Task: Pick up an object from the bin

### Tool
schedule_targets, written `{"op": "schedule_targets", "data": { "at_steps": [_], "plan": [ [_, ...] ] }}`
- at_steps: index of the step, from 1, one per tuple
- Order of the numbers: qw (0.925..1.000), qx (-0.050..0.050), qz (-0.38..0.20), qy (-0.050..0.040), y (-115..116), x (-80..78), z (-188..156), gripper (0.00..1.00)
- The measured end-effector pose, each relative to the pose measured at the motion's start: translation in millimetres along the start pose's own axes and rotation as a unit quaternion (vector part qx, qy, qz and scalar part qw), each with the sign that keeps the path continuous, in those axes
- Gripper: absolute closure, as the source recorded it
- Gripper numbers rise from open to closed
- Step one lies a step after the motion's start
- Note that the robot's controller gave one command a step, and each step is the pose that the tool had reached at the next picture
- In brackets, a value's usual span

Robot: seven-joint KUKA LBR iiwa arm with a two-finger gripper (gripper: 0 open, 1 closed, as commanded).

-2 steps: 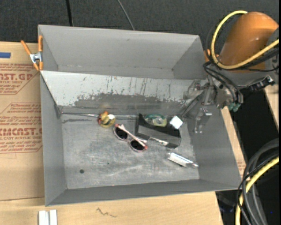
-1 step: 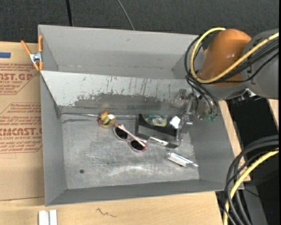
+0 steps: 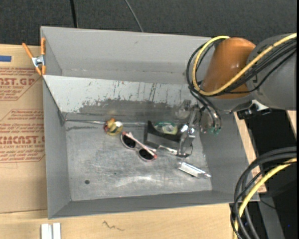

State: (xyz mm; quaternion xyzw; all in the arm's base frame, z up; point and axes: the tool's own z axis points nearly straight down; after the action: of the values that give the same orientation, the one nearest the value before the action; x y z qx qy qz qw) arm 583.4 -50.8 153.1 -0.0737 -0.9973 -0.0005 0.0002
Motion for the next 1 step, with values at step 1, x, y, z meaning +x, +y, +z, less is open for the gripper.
{"op": "schedule_targets", "data": {
  "at_steps": [1],
  "plan": [
    [0.9955,0.000,0.095,-0.0012,3.6,-4.3,38.3,0.00]
  ]
}}
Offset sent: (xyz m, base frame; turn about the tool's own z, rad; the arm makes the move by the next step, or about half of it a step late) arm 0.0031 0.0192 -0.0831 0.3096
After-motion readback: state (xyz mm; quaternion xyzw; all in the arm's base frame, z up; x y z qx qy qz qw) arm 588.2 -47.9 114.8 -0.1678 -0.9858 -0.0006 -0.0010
